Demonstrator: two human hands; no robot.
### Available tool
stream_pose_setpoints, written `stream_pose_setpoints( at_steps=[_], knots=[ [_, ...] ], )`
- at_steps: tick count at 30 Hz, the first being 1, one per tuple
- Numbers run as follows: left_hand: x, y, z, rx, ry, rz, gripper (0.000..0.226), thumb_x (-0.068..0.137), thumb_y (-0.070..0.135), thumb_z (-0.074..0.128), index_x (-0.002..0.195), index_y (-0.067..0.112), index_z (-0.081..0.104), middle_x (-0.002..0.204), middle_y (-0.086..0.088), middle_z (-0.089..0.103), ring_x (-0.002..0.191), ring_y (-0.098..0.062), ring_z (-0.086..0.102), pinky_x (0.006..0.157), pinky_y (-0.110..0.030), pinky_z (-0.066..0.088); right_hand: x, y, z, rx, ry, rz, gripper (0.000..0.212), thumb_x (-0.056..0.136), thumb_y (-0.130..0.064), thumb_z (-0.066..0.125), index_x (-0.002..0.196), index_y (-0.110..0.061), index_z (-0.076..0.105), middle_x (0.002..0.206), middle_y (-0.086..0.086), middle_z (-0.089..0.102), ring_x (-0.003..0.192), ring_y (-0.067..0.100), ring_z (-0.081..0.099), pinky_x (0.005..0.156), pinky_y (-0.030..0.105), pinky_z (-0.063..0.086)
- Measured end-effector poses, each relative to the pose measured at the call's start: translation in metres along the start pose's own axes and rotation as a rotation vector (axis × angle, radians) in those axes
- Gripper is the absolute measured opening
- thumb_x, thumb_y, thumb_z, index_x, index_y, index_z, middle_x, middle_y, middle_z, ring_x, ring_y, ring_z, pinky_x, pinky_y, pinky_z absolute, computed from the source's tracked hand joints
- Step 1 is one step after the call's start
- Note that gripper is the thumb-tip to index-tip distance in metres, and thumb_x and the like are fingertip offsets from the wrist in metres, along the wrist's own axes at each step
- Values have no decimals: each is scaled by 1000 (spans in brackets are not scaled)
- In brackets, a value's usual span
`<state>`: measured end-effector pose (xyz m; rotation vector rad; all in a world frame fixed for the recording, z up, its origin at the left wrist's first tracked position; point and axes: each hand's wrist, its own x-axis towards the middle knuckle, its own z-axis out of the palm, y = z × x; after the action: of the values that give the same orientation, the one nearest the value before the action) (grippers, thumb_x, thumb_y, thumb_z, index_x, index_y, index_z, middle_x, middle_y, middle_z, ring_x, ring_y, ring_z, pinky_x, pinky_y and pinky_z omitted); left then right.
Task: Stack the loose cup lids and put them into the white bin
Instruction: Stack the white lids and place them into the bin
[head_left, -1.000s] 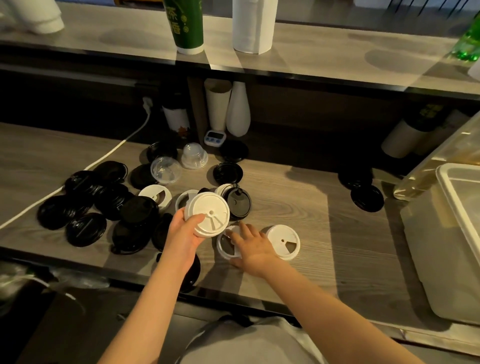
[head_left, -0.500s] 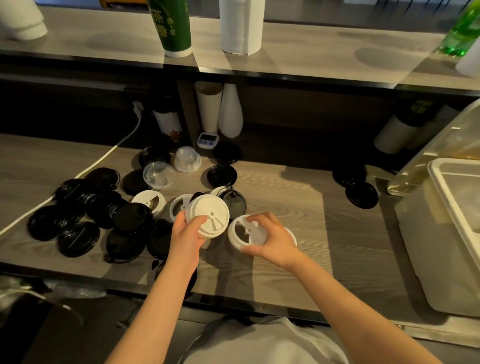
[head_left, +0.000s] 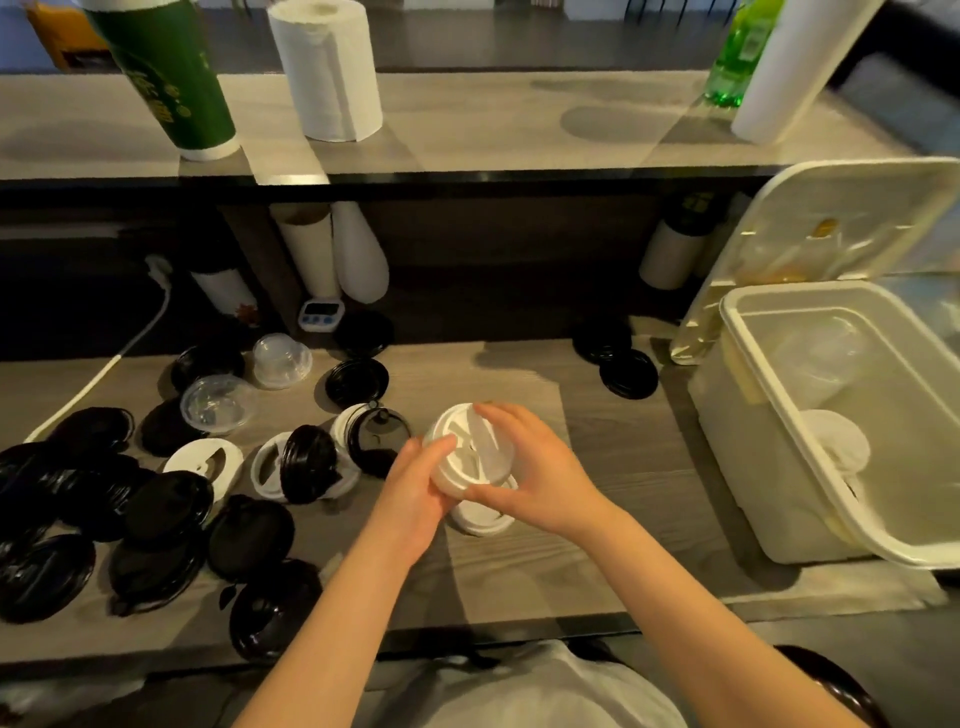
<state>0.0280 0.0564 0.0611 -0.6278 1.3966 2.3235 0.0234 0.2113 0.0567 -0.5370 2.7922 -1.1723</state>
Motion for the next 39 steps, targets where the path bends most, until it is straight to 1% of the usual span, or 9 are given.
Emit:
stream_pose_setpoints(
  at_steps=[2, 9, 14, 19, 24, 28, 32, 36, 39],
  knots=[
    [-2, 0, 15, 85, -83, 10, 21, 92, 9, 51, 111, 12, 56, 94, -7, 68, 77, -15, 68, 58, -26, 54, -7, 5, -16, -37, 28, -10, 80, 74, -48, 73, 142, -25, 37, 144, -10, 38, 128, 1, 33, 100, 9, 25],
    [-3, 4, 84, 221, -183, 66, 15, 92, 5, 47, 96, 13, 59, 82, -3, 66, 72, -13, 64, 61, -26, 49, -28, 24, -77, 100, 174, 9, 77, 69, -43, 79, 135, -26, 43, 136, -12, 42, 127, 2, 38, 104, 26, 38],
    [-3, 5, 150, 284, -255, 127, 21, 91, 9, 49, 110, 14, 57, 89, 0, 66, 77, -10, 63, 58, -22, 50, -42, 39, -134, 158, 229, 59, 77, 71, -37, 82, 134, -26, 39, 130, -12, 42, 122, 1, 42, 99, 21, 40],
    [-4, -1, 215, 348, -366, 121, 17, 92, 7, 47, 101, 16, 58, 85, -2, 63, 69, -10, 63, 48, -21, 48, -65, 60, -190, 175, 258, 109, 85, 70, -36, 82, 139, -29, 33, 133, -15, 43, 119, -3, 42, 95, 9, 37],
    [-3, -16, 269, 470, -474, 104, 17, 91, 9, 50, 103, 16, 58, 86, -1, 64, 70, -7, 64, 56, -24, 52, -91, 88, -229, 152, 364, 165, 84, 63, -43, 82, 134, -32, 40, 131, -17, 48, 120, 0, 45, 95, 16, 40],
    [16, -35, 313, 735, -464, 201, 23, 86, 21, 59, 109, 19, 60, 100, -1, 65, 91, -15, 62, 75, -28, 50, -110, 113, -261, 163, 411, 241, 86, 64, -35, 85, 135, -32, 38, 133, -17, 45, 120, -5, 42, 94, 10, 36],
    [32, -46, 348, 994, -473, 238, 42, 82, 29, 68, 120, 14, 58, 109, -3, 66, 98, -16, 63, 79, -29, 54, -128, 139, -288, 199, 335, 354, 86, 70, -25, 82, 138, -36, 31, 139, -17, 34, 120, -6, 34, 87, 1, 30],
    [42, -57, 373, 1155, -526, 280, 30, 79, 25, 70, 102, 6, 69, 100, -20, 68, 92, -30, 66, 85, -45, 55, -134, 161, -305, -114, 164, 459, 101, 64, -44, 81, 143, -44, 18, 146, -18, 26, 133, 5, 26, 101, 26, 31],
    [55, -67, 381, 1250, -596, 278, 28, 80, 30, 69, 96, 7, 70, 88, -17, 65, 80, -22, 60, 87, -49, 51, -130, 175, -308, -256, 76, 450, 103, 62, -47, 80, 143, -37, 18, 143, -8, 30, 132, 13, 30, 99, 29, 36]
  ],
)
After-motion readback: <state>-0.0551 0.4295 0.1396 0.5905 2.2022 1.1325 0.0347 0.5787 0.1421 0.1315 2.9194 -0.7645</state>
